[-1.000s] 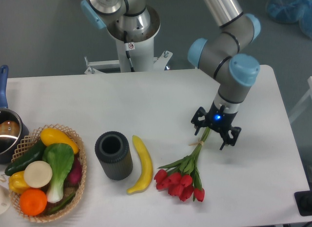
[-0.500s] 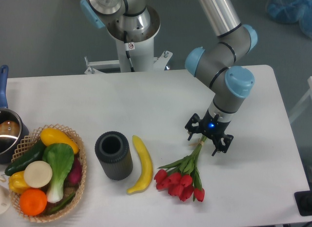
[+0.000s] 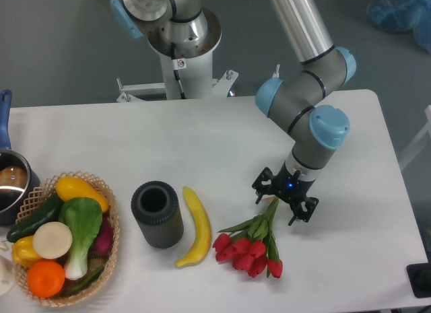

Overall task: Pick up the flowers from the table
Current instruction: 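Lower the gripper around the tulip stems and close it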

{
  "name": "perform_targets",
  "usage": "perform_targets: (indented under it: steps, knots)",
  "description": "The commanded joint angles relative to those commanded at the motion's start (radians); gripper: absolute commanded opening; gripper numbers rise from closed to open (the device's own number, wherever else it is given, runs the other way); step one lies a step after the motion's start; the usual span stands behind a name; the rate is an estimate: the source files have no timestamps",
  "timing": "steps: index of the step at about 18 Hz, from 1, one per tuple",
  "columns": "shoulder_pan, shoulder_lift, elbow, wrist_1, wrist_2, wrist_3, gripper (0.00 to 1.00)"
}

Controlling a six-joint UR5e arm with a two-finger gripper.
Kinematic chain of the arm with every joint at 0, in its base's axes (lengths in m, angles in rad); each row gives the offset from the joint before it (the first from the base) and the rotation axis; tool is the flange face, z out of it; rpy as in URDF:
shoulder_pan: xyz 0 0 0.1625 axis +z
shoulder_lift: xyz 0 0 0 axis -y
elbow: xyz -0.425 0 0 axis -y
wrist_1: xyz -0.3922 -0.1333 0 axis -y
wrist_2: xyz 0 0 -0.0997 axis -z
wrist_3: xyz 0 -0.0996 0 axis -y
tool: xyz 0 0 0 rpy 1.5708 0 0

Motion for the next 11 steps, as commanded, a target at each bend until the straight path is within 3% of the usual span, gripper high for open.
perform_targets:
  steps: [2,11]
  knots:
    - [-0.002,0.000,-0.002,0.000,0.000,0.000,0.78]
    - [-0.002,0.002,-0.002,0.000,-0.002,-0.002,0.58]
